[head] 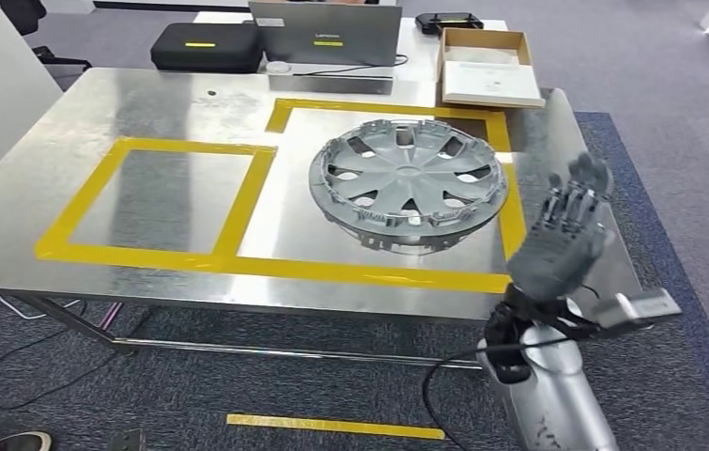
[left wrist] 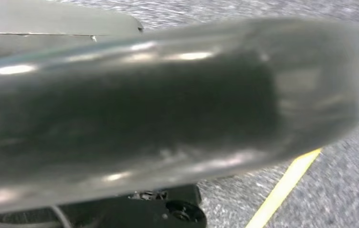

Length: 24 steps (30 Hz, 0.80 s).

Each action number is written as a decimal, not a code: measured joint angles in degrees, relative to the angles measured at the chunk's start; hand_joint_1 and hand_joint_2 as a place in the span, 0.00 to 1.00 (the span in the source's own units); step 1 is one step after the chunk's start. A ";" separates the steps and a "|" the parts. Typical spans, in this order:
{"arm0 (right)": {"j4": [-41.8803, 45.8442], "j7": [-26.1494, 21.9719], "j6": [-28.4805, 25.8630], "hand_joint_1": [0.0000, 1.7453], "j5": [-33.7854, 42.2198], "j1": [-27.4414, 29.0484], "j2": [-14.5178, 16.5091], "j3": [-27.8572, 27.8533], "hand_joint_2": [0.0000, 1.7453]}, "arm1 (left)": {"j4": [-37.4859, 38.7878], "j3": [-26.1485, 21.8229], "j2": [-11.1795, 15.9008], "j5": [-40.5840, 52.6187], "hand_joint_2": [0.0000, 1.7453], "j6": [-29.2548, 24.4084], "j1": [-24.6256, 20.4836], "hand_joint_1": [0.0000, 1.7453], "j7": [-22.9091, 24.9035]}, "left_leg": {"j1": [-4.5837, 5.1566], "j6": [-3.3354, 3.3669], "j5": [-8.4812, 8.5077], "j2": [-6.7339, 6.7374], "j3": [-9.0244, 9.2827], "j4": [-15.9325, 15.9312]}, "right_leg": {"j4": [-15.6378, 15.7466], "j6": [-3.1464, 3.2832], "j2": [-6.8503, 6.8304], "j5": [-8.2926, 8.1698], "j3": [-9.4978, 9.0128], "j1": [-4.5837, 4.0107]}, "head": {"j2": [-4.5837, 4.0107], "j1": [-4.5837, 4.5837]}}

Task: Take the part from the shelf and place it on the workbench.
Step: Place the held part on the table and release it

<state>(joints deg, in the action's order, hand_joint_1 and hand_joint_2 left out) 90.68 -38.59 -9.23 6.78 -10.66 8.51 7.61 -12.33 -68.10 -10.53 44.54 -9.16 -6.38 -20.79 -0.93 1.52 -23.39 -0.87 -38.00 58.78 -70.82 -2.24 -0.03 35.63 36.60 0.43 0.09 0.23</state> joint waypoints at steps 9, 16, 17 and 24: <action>14.39 -0.27 12.64 0.00 -4.31 20.53 3.76 -10.03 0.00 | -0.02 -2.24 -0.20 -1.77 0.00 -0.97 0.95 0.00 1.22 | -0.15 -2.90 -1.65 0.24 -1.56 2.44 | 14.06 2.38 -0.05 -4.56 -7.56 -0.05 | 0.00 -0.05; 16.42 -0.27 10.09 0.00 -14.07 27.18 6.33 -14.99 0.00 | -0.02 -2.84 -0.11 -2.30 0.00 -1.14 0.99 0.00 1.36 | 0.26 -2.15 -9.15 0.32 2.75 11.85 | 13.50 3.06 -0.31 -8.28 -3.48 -1.03 | 0.00 0.16; 16.34 -0.27 9.25 0.00 -15.27 27.73 6.52 -15.41 0.00 | -0.03 -2.95 -0.02 -2.40 0.00 -1.08 0.94 0.00 1.22 | 0.55 -1.54 -8.47 0.32 6.06 7.24 | 13.40 2.98 -0.25 -8.70 -2.96 -1.11 | 0.00 0.15; -11.24 2.33 -15.14 0.00 -46.27 22.21 5.63 -27.16 0.00 | -0.05 -3.22 -0.07 -1.73 0.00 -0.22 0.31 0.00 0.00 | 0.86 0.54 -5.86 0.75 10.65 -3.52 | 12.75 1.01 0.10 -8.93 -1.49 -1.16 | 0.00 0.36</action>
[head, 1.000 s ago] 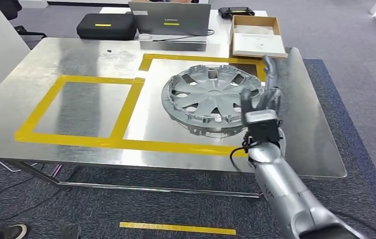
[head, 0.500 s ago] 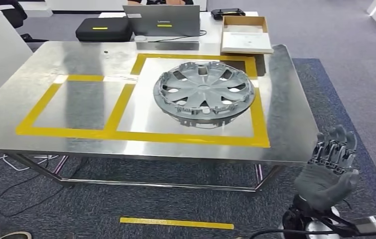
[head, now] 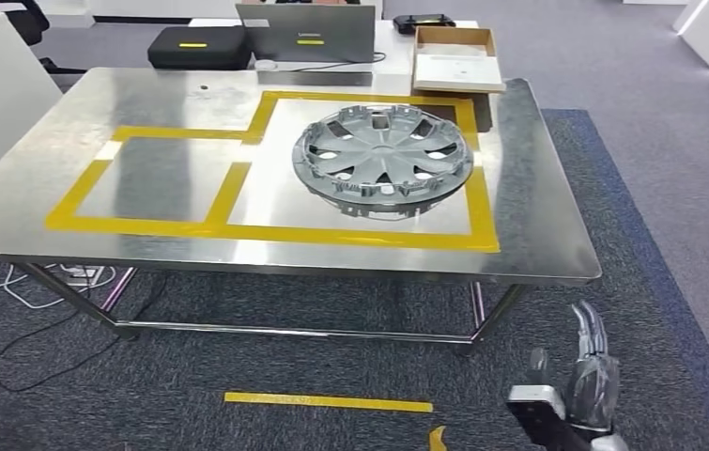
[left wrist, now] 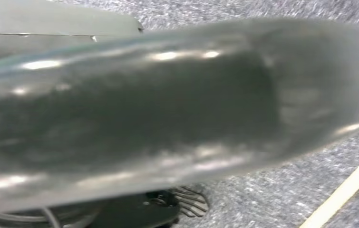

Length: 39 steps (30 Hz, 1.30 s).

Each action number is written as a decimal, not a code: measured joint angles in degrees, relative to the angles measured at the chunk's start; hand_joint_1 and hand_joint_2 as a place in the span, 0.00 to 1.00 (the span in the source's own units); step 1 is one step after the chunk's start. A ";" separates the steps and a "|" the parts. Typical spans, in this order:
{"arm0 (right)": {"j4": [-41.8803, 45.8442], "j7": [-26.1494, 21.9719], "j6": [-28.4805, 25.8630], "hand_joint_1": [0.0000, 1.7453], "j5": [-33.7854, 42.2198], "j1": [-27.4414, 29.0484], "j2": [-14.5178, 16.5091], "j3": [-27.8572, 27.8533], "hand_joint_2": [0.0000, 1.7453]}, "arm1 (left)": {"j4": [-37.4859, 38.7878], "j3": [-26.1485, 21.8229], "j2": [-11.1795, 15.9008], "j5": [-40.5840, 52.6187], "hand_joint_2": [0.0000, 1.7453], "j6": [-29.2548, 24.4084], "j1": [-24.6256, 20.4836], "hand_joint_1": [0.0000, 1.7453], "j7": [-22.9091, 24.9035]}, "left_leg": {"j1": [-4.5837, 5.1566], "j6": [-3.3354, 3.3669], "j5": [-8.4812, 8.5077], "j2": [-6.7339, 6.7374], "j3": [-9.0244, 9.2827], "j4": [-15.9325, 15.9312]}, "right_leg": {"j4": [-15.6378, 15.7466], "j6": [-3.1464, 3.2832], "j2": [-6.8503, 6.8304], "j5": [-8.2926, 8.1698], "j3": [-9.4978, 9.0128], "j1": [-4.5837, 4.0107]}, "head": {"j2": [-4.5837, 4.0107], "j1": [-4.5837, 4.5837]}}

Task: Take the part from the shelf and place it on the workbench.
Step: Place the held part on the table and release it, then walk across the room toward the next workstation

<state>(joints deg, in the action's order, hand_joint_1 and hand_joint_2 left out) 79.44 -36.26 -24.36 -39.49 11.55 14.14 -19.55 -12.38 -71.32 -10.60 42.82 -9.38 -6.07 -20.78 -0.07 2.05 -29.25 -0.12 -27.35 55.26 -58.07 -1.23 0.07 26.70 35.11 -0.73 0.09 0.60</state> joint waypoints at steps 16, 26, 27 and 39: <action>-62.07 36.18 -0.33 0.00 -6.61 -12.92 -1.22 -18.62 0.00 | -0.02 1.34 -1.04 4.00 0.00 1.06 -0.22 0.00 2.76 | -0.30 -2.87 3.41 0.37 -10.82 5.70 | 3.10 1.28 -0.35 5.05 -9.32 1.54 | 0.00 -0.67; -65.59 38.07 3.28 0.00 -6.80 -14.39 -1.02 -20.01 0.00 | -0.02 2.74 -1.13 4.88 0.00 3.98 -0.23 0.00 2.26 | 0.35 -1.14 -1.12 0.12 0.96 2.34 | 1.17 1.42 -0.63 -0.32 -2.30 0.21 | 0.00 -0.43; -65.77 38.47 3.61 0.00 -6.80 -14.47 -0.98 -20.06 0.00 | -0.02 2.77 -1.15 4.81 0.00 4.16 -0.26 0.00 1.89 | 0.52 -1.00 -1.51 0.11 1.45 1.02 | 1.07 1.12 -0.65 -0.74 -1.99 0.23 | 0.00 -0.44; -66.49 40.34 8.57 0.00 -6.39 -14.59 -0.92 -21.83 0.00 | 0.01 2.92 -1.38 4.56 0.00 3.06 -0.08 0.00 1.88 | 0.18 -0.50 4.93 -0.82 -6.51 0.28 | -8.52 -0.87 1.27 3.42 -3.35 1.13 | 0.00 -0.90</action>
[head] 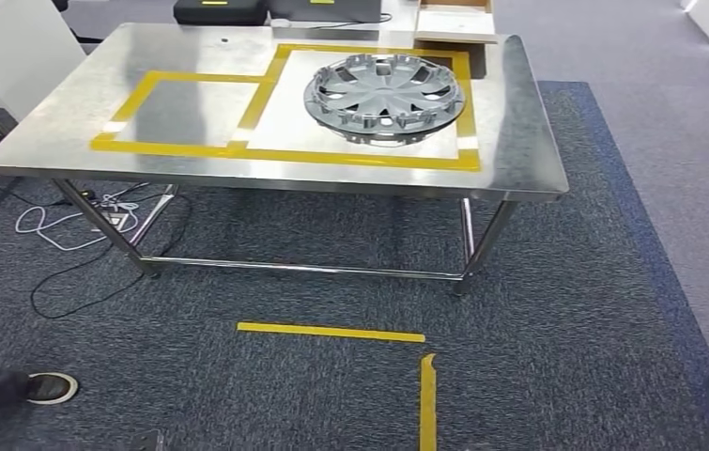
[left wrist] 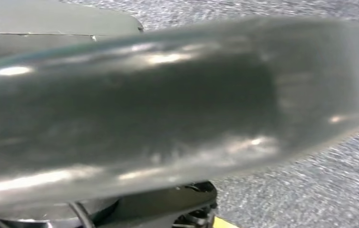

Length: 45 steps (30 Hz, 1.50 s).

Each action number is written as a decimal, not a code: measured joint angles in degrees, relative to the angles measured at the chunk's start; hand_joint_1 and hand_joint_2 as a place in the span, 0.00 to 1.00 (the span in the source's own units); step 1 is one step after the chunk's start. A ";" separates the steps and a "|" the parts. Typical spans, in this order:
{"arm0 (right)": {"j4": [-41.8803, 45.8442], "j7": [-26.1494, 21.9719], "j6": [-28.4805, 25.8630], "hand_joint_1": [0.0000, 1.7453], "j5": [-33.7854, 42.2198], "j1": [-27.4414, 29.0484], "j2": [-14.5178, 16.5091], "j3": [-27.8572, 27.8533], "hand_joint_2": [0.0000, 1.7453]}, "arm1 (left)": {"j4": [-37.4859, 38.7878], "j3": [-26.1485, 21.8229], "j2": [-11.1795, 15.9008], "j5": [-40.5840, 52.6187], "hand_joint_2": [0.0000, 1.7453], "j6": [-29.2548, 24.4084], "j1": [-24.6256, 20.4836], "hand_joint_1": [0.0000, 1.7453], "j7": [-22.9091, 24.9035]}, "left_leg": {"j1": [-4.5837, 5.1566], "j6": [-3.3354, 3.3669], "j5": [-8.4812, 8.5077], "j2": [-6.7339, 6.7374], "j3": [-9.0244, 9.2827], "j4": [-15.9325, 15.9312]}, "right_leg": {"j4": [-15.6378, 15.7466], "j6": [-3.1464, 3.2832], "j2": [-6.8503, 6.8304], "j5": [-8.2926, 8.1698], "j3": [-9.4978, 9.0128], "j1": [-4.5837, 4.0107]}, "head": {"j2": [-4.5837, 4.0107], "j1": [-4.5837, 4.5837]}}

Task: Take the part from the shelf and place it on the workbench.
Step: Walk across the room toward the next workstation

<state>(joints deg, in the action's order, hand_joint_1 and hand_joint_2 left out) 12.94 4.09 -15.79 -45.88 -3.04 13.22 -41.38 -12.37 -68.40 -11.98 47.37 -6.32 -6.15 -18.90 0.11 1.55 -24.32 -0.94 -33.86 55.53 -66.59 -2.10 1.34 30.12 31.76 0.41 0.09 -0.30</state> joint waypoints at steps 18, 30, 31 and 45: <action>-0.44 1.65 3.41 0.00 -8.28 0.11 -0.19 3.81 0.00 | 0.00 0.04 -0.01 0.94 0.00 -2.59 0.30 0.00 0.60 | 0.88 -0.64 -2.70 4.46 2.83 3.19 | 11.56 2.20 -7.07 2.28 -6.99 -0.90 | 0.01 0.50; -0.70 2.06 5.66 0.00 -10.79 0.60 -0.88 6.12 0.00 | 0.00 -0.04 -0.56 0.05 0.00 -3.01 0.56 0.00 1.84 | 0.41 0.85 -2.41 -2.17 2.52 1.35 | 0.58 -0.12 -0.46 2.80 1.27 0.14 | 0.00 -0.02; -0.73 2.03 5.84 0.00 -10.91 0.62 -0.92 6.21 0.00 | 0.00 -0.06 -0.60 -0.16 0.00 -2.62 0.52 0.00 1.75 | 0.45 0.65 -2.45 -2.86 2.36 1.63 | 4.30 -0.19 1.14 1.03 -0.11 0.40 | 0.00 -0.03; -0.86 1.89 7.39 0.00 -11.31 1.18 -1.42 6.78 0.00 | 0.00 -0.18 -0.63 -0.28 0.00 -1.84 0.75 0.00 1.43 | -0.69 -2.99 -6.31 1.14 -3.29 13.52 | 9.57 2.10 -5.00 -0.23 -2.45 0.59 | 0.00 0.63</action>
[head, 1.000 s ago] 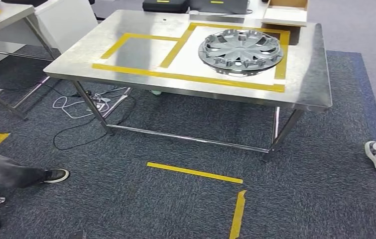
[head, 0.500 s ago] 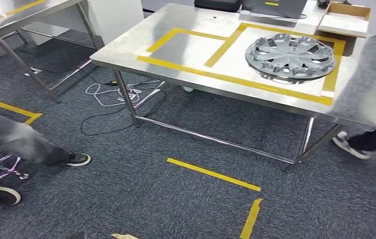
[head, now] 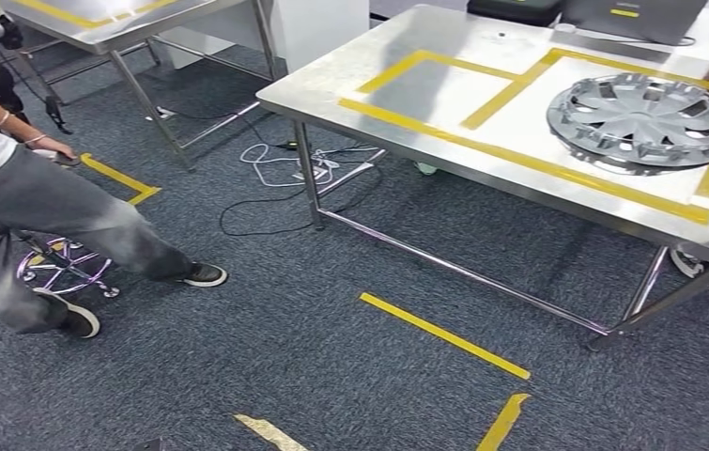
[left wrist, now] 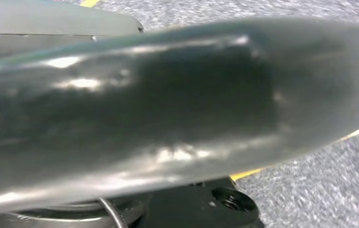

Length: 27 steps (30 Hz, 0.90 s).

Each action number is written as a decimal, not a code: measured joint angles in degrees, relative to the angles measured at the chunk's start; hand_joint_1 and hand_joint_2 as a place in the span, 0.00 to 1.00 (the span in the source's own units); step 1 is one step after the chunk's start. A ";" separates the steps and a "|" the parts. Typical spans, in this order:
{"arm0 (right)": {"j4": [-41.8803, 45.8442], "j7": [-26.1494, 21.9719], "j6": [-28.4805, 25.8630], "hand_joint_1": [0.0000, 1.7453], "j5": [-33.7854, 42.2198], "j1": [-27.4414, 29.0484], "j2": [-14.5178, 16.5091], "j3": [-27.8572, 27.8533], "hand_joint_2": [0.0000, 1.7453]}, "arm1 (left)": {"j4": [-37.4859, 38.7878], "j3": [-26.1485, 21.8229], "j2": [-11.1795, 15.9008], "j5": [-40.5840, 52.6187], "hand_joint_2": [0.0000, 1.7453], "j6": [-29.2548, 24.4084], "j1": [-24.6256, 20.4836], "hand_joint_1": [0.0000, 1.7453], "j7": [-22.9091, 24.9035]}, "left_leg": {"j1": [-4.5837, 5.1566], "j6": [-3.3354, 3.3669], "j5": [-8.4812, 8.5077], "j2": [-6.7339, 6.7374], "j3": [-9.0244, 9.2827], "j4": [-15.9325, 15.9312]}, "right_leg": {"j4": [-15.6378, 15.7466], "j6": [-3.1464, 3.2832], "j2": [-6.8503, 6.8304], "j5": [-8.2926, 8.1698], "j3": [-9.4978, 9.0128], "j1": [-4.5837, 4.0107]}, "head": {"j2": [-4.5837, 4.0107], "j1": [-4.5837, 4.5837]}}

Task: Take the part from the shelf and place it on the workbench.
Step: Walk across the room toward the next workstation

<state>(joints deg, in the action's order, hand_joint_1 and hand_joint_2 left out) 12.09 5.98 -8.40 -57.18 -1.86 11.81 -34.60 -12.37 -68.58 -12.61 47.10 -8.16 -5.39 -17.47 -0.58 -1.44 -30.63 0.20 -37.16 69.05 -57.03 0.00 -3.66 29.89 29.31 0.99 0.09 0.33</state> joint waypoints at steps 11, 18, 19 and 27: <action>0.00 -0.68 0.61 0.00 0.41 -0.36 -0.01 0.00 0.00 | 0.00 0.03 -0.01 0.87 0.00 0.06 -0.09 0.00 -0.24 | 0.70 2.99 3.62 1.03 4.95 -11.39 | -4.49 -2.24 0.27 3.71 1.55 -0.13 | 0.00 -0.56; -0.02 -0.98 1.76 0.00 0.51 0.02 -0.19 -0.02 0.00 | 0.00 0.11 -0.11 1.51 0.00 0.07 -0.23 0.00 -0.26 | 0.93 3.59 3.83 -4.29 4.84 -11.21 | -8.60 -1.72 5.45 2.06 5.02 -0.19 | 0.00 -0.80; -0.05 -1.04 1.95 0.00 0.51 0.02 -0.22 -0.02 0.00 | 0.00 0.15 -0.13 1.57 0.00 0.10 -0.31 0.00 -0.19 | 0.96 3.44 3.79 -5.05 4.69 -10.96 | -4.80 -1.62 6.98 0.59 3.38 -0.03 | 0.00 -0.77; -0.16 -1.61 2.99 0.00 0.43 0.03 -0.39 -0.04 0.00 | 0.00 0.40 -0.22 2.48 0.00 -1.04 -0.35 0.00 0.24 | 0.80 1.15 0.13 -2.56 0.65 -3.81 | -0.06 -0.10 4.78 -0.39 0.57 0.08 | 0.00 -0.24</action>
<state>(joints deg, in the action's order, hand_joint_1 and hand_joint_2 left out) 11.93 4.37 -5.41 -56.76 -1.83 11.42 -34.64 -12.37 -68.17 -12.83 49.57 -9.19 -5.74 -17.23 0.22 -0.29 -30.50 -2.35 -36.51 65.24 -57.08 -0.10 1.12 29.50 29.88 1.07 0.09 0.09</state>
